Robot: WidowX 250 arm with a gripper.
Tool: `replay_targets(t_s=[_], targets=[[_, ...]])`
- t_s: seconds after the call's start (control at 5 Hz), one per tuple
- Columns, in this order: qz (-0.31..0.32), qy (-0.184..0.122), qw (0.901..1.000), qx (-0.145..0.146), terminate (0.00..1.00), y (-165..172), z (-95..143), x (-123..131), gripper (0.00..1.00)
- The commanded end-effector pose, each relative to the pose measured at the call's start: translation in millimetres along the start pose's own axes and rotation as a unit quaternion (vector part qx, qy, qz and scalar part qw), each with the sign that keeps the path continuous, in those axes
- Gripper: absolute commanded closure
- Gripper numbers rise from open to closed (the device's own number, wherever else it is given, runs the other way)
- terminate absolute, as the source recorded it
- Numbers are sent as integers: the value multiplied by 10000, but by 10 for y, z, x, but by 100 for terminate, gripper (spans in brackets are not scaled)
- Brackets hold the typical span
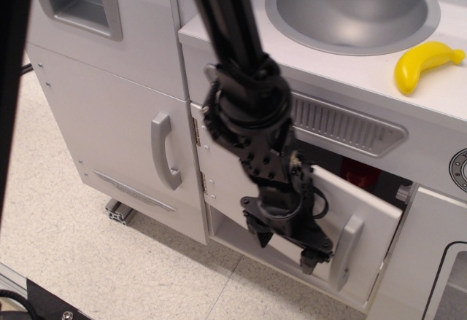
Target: Close cabinet
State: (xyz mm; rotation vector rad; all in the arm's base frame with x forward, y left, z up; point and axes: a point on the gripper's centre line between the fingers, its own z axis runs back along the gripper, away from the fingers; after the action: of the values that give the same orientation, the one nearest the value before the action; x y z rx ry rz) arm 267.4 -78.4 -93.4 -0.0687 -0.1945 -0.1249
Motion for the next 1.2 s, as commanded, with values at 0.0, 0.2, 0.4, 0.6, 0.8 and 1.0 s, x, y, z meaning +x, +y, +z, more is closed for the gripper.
replay_targets(t_s=[0.0, 0.2, 0.4, 0.6, 0.8, 1.0], targets=[[58, -399, 9992, -70, 0, -208, 77, 444, 0], [73, -501, 9987, -60, 0, -235, 73, 537, 0], [141, -511, 9986, -67, 0, -206, 119, 595, 0], [-14, -237, 9993, -290, 0, -156, 308, 300, 0], [-225, -137, 9994, -214, 0, -55, 490, 22, 0], [-225, -137, 9994, -214, 0, -55, 490, 22, 0]])
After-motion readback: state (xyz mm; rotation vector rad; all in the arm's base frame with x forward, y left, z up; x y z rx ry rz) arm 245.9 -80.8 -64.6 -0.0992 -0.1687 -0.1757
